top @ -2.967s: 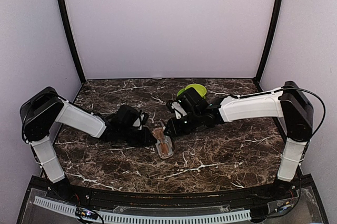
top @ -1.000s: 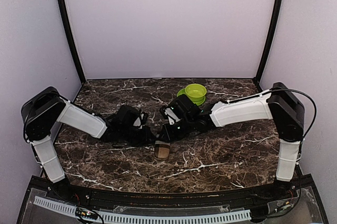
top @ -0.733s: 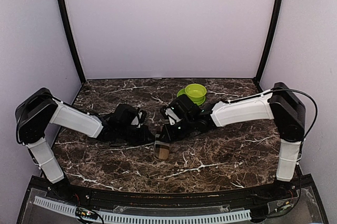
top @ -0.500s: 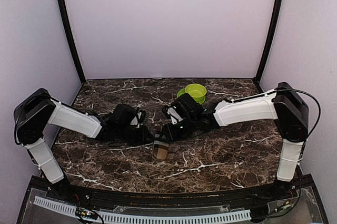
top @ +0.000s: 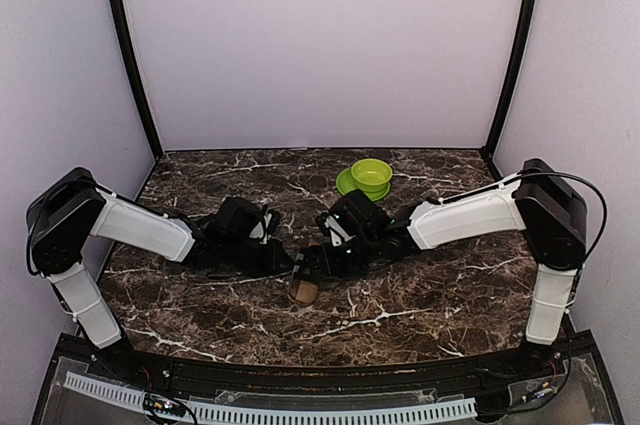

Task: Organize the sunglasses
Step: Adjust the case with sunglasses at the center of the board.

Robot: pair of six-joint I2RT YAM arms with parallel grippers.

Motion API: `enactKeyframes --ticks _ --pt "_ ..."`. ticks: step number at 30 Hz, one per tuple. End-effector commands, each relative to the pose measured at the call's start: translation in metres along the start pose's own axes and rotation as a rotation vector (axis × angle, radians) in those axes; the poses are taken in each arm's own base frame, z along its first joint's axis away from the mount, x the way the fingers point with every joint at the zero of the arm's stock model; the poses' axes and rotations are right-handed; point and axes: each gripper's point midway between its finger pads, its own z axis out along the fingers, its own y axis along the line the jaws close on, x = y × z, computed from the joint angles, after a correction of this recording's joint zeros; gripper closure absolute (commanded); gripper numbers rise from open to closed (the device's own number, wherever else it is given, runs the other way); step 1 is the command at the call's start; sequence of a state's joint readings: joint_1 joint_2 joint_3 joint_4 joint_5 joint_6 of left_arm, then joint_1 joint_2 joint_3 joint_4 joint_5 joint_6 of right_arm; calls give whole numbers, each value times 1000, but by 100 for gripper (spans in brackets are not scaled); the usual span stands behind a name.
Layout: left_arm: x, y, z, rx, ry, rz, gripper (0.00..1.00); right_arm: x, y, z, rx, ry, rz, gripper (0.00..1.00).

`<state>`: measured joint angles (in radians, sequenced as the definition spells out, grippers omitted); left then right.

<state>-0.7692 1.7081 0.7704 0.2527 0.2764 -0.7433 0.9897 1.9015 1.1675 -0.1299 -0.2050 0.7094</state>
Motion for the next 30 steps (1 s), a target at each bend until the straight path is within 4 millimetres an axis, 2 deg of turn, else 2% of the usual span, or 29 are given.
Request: enactKeyframes --ticks 1,3,5,11,19,30 --pt "-3 -18 -1 37 9 42 94 -11 26 -8 -84 -60 13 8" --pt "-3 -21 -1 46 9 51 94 -11 29 -8 -90 -62 16 7" --pt "-3 -25 0 57 14 58 94 -1 20 -4 -77 -46 29 7" --pt "-1 -31 -1 87 24 67 94 4 12 -1 -58 -36 53 6" --pt "0 -37 -3 114 24 81 94 6 8 1 -45 -39 75 13" --pt "1 -36 -10 105 13 102 92 7 -2 0 -25 -37 92 38"
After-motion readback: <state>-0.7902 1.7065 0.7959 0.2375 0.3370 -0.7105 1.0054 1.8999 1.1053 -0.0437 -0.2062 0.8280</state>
